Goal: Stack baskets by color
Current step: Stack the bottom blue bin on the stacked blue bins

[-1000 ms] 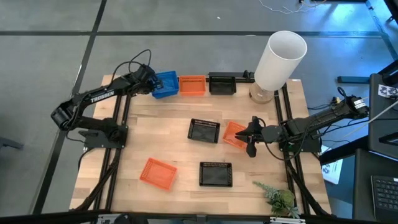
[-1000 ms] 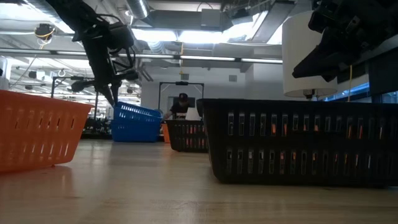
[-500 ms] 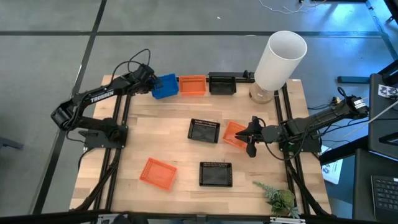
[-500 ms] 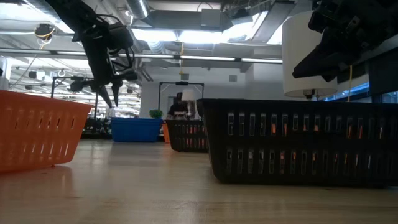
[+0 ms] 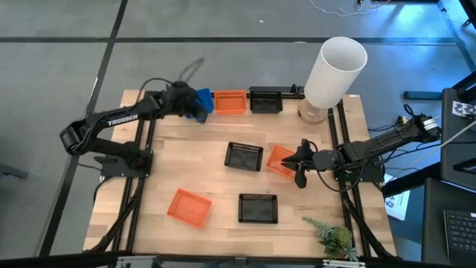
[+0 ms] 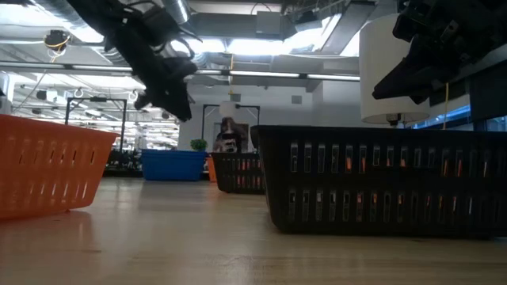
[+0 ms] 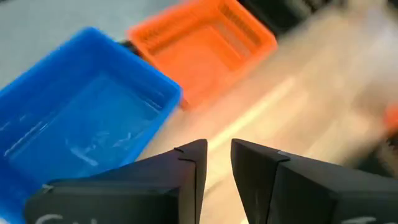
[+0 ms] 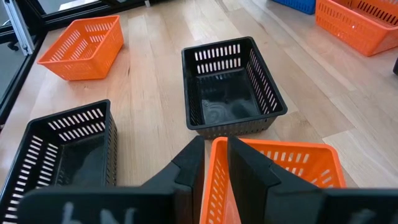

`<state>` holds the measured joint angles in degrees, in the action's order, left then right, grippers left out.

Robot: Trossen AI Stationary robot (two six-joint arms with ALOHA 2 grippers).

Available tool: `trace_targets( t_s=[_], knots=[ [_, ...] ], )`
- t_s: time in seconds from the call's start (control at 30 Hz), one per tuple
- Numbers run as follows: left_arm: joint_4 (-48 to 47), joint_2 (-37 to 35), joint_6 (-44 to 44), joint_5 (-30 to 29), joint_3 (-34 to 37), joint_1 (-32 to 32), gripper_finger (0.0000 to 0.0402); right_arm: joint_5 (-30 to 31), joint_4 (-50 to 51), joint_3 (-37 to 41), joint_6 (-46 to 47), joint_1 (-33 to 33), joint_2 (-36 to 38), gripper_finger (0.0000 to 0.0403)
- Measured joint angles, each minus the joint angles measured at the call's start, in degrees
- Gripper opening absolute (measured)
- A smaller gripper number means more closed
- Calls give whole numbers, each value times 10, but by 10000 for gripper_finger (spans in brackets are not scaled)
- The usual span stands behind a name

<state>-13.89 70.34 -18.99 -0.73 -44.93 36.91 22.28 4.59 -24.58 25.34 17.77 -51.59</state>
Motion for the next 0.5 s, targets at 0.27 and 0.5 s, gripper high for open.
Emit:
trace_targets(
  t_s=[0.27, 0.5],
  knots=[
    [-53, 89, 41, 8, 0, 0, 45, 0, 0, 0, 1, 0, 0, 70],
    [-59, 145, 31, -27, 0, 28, 39, 0, 0, 0, 1, 0, 0, 70]
  ],
)
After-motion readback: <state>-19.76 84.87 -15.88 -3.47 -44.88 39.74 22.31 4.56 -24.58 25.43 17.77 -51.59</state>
